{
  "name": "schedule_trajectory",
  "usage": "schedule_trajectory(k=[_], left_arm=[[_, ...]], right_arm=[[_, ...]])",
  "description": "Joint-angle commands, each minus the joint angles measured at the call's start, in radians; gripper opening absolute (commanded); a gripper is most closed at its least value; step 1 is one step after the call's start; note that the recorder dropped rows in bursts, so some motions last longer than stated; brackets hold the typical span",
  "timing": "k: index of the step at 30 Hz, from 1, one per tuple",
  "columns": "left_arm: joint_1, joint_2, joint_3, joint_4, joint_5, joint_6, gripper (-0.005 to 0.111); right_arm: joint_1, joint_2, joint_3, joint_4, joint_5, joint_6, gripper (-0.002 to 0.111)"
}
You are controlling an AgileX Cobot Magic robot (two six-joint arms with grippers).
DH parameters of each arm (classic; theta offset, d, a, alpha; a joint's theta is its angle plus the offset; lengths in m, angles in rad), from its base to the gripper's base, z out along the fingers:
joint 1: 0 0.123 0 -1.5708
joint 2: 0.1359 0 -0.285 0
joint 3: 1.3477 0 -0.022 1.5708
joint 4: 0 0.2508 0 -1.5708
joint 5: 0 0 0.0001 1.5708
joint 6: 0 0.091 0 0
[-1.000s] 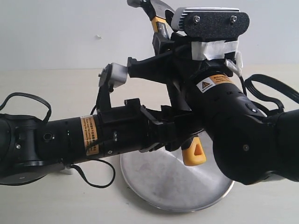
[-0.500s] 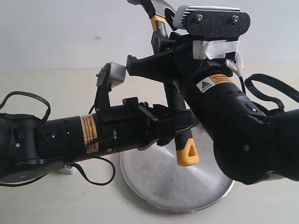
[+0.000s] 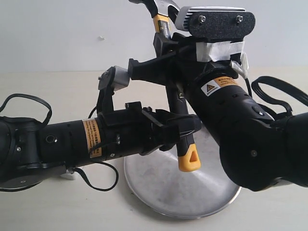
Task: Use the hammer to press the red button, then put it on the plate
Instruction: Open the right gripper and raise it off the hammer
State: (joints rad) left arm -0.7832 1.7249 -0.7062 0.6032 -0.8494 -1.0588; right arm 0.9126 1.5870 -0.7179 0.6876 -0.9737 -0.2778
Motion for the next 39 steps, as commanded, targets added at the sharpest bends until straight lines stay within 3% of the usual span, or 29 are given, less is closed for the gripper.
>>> schedule_trajectory(k=[1, 16, 23, 30, 39], left_arm=[[-0.006, -0.002, -0.007, 0.047, -0.027, 0.037, 0.000], [-0.004, -0.004, -0.007, 0.066, -0.072, 0.067, 0.000], [0.071, -0.004, -0.007, 0.091, -0.162, 0.055, 0.000], [0.135, -0.004, -0.007, 0.147, -0.360, 0.004, 0.000], [0.149, -0.004, -0.007, 0.225, -0.372, -0.016, 0.000]], right_arm=[[0.001, -0.015, -0.007, -0.032, -0.043, -0.090, 0.000], [0.001, -0.017, -0.007, 0.016, -0.035, -0.121, 0.040], [0.001, -0.029, -0.007, 0.151, 0.035, -0.281, 0.052], [0.001, -0.125, -0.007, 0.178, 0.078, -0.404, 0.053], [0.001, -0.146, -0.007, 0.139, 0.158, -0.491, 0.053]])
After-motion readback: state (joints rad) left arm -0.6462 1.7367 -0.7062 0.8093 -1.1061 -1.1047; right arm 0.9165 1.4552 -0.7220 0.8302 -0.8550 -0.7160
